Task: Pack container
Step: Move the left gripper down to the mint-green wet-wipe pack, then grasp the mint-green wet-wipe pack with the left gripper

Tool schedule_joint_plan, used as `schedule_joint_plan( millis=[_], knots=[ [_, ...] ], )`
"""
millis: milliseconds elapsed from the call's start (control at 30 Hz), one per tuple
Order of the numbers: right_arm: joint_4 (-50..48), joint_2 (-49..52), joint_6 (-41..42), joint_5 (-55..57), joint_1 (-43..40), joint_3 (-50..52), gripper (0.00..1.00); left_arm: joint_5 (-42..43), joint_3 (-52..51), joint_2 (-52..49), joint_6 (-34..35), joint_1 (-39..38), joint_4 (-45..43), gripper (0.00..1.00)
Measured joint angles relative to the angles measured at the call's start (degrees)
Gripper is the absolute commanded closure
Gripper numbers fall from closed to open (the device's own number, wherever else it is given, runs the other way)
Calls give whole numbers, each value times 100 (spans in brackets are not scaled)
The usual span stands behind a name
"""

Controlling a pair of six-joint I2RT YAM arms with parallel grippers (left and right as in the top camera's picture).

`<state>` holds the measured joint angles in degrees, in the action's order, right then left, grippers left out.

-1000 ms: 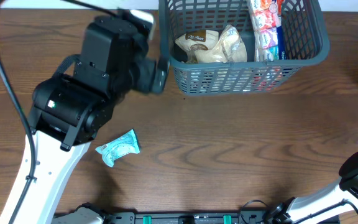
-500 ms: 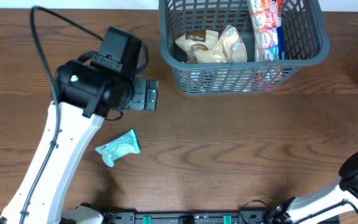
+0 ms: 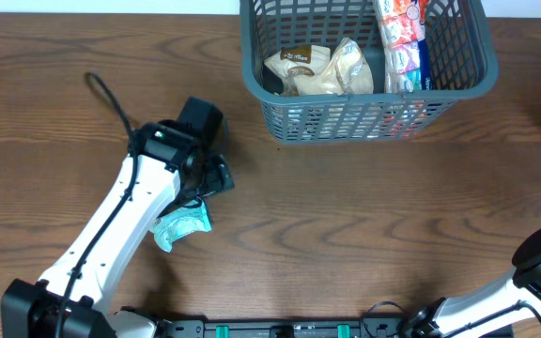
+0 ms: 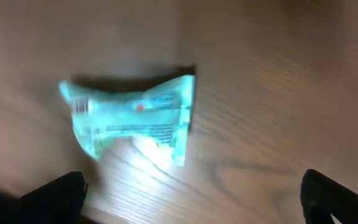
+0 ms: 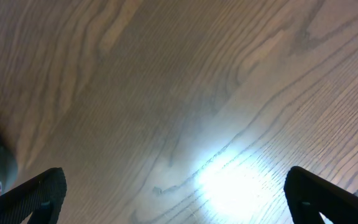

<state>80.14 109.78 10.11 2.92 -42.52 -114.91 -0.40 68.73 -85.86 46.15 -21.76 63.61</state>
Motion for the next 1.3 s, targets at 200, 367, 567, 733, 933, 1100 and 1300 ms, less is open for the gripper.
schedule_joint_plan(
  millis=[200, 367, 567, 733, 933, 1100, 1300],
  knots=[
    [0, 0, 0, 0, 0, 2, 1, 46, -74, 0, 2992, 166, -50, 1],
    [0, 0, 0, 0, 0, 0, 1, 678, -74, 0, 4898, 267, -286, 1],
    [7, 0, 0, 0, 0, 0, 1, 1091, -81, 0, 6492, 291, -267, 1],
    [11, 0, 0, 0, 0, 2, 1, 1075, -393, 2, 6979, 509, -258, 1],
    [-33, 0, 0, 0, 0, 2, 1, 1248, -1311, 2, 6981, 1032, -734, 2],
    [-72, 0, 0, -2, 0, 2, 1, 1287, -1742, 2, 6981, 1180, -1196, 1],
    [-92, 0, 0, -2, 0, 2, 1, 962, -1777, 2, 6981, 1180, -1252, 1]
  ],
)
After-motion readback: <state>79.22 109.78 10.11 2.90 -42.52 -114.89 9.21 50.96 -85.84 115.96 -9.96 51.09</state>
